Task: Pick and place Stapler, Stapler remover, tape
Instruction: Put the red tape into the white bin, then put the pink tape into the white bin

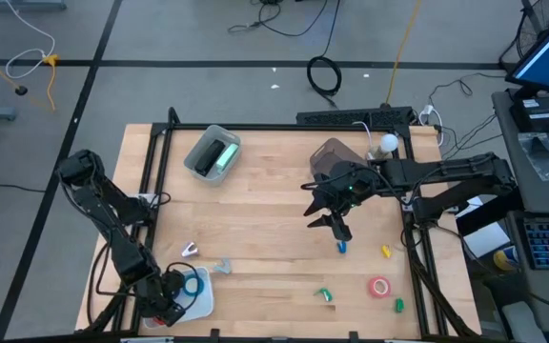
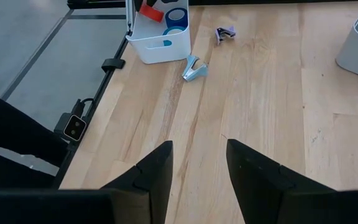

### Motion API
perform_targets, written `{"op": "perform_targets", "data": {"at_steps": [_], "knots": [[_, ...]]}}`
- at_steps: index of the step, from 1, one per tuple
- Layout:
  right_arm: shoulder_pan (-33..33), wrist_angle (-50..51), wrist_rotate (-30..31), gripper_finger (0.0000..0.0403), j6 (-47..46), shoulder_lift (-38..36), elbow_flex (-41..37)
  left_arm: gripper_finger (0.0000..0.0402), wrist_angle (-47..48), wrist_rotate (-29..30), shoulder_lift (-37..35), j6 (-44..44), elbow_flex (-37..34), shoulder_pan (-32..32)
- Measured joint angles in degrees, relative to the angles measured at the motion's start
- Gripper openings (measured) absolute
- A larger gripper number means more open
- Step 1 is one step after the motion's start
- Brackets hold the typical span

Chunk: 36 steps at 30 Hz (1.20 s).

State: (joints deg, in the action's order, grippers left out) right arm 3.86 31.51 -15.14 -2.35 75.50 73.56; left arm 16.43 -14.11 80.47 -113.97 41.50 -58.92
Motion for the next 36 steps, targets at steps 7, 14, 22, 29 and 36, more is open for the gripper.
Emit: {"op": "perform_targets", "data": {"at_steps": [7, 14, 22, 29, 36], "knots": [[0.0, 0.0, 0.0, 0.0145, 0.0, 0.0, 0.0, 0.0152, 0.0, 0.7, -1.6, -1.7, 0.0, 0.1], [0.0, 0.0, 0.0, 0.0145, -0.1, 0.0, 0.0, 0.0143, 0.0, 3.1, -5.9, -4.8, 0.1, 0.1], [0.1, 6.2, -0.2, 0.0144, -1.3, -0.7, 0.0, 0.013, -0.2, 25.1, -10.4, -0.1, 3.6, 1.0], [0.3, 19.8, -0.2, 0.0145, -8.5, -4.2, 0.1, 0.0112, -2.1, 49.2, -11.6, 16.1, 4.4, 5.1], [4.8, 32.7, -0.1, 0.0146, -24.2, -10.2, 0.1, 0.0112, -3.0, 56.0, -11.6, 23.6, 4.4, 9.7]]}}
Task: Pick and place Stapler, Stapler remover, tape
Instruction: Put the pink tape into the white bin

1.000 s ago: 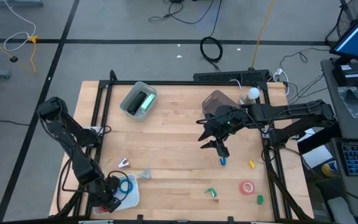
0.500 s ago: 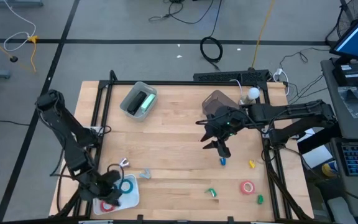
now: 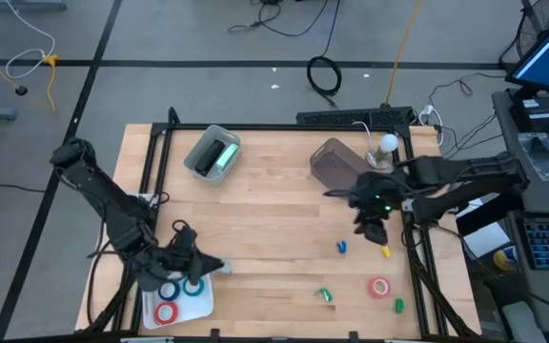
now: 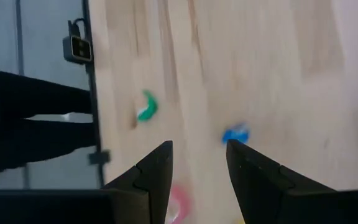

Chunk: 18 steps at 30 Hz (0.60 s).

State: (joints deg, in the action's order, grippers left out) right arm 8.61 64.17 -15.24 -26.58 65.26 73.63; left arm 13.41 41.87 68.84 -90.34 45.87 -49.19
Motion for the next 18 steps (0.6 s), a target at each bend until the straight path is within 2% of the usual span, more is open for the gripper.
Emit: {"op": "perform_targets", "data": {"at_steps": [3, 7, 16, 18], "knots": [[3.3, 4.9, 0.2, 0.0145, -9.5, -2.0, -0.1, 0.0113, 0.0, 0.8, 0.0, 4.5, 0.0, 1.9], [8.6, 6.2, 0.1, 0.0144, -18.6, -5.1, -3.3, 0.0113, 0.0, 3.0, 0.0, 12.2, 0.0, 4.5], [17.1, -1.2, -0.3, 0.0144, -33.0, -11.1, -18.5, 0.0113, -1.7, 4.4, 0.0, 21.5, 0.0, 9.5], [18.1, -2.6, -2.6, 0.0144, -36.2, -11.9, -22.5, 0.0113, -3.4, 4.4, 0.0, 24.0, 0.0, 10.1]]}}
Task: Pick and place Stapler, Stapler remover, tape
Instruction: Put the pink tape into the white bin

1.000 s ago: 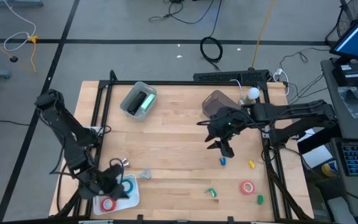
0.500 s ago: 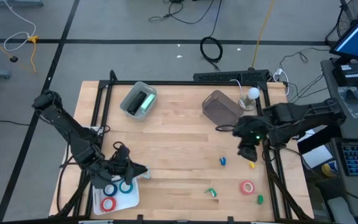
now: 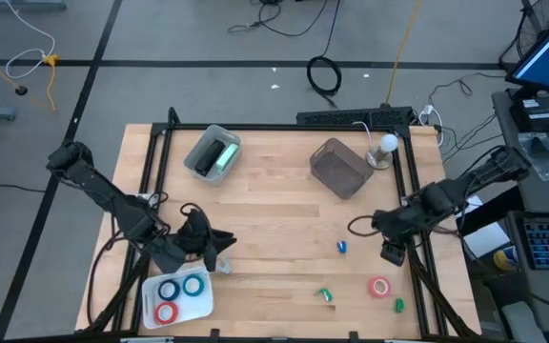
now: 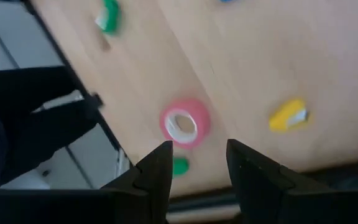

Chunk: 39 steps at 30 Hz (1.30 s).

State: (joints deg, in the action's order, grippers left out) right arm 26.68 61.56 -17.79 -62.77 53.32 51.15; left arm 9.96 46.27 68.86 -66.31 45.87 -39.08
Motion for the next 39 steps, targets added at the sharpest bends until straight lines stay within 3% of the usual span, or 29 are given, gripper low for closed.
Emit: {"op": "perform_targets", "data": {"at_steps": [6, 11, 17, 25, 39], "knots": [[0.5, -6.3, -10.8, 0.0142, -9.2, -2.0, -11.7, 0.0113, -2.7, -0.2, 0.0, 4.4, 0.0, 1.3], [0.5, -13.6, -13.2, 0.0144, -13.7, -3.7, -17.0, 0.0113, -2.5, -1.8, 0.0, 4.7, 0.0, 2.1], [0.8, -19.2, -11.1, 0.0142, -17.7, -4.0, -18.2, 0.0113, -2.0, -3.9, 0.0, 4.7, 0.0, 2.4], [6.8, -22.4, -4.6, 0.0142, -25.7, -2.8, -18.2, 0.0113, -0.3, -3.9, 0.0, 4.9, 0.0, 2.4], [13.5, -27.2, -3.0, 0.0142, -32.1, 7.4, -18.2, 0.0113, 1.9, -4.8, 0.0, 5.0, 0.0, 4.5]]}}
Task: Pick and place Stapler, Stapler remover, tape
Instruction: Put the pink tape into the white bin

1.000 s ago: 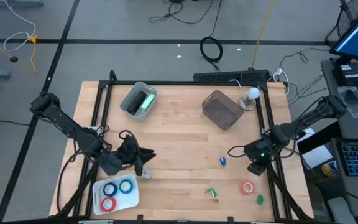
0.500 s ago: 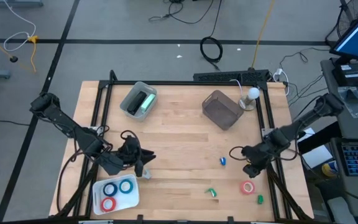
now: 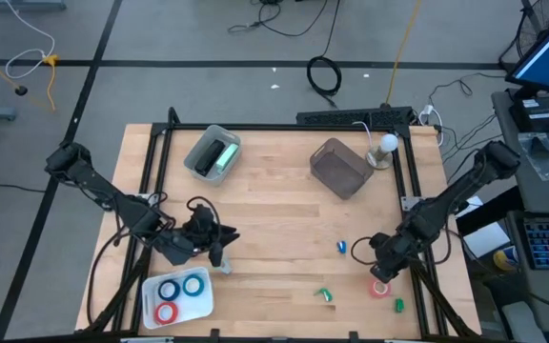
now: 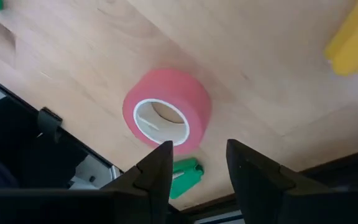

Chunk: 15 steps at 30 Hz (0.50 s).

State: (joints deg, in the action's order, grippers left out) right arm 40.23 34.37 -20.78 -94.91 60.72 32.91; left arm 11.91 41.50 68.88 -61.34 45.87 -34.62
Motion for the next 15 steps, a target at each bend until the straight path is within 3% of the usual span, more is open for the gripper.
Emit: {"op": "perform_targets", "data": {"at_steps": [15], "knots": [[1.5, -4.5, 2.7, 0.0142, 1.2, 8.8, 0.1, 0.0113, 0.0, -2.7, 0.0, 0.7, 0.0, 1.2]]}}
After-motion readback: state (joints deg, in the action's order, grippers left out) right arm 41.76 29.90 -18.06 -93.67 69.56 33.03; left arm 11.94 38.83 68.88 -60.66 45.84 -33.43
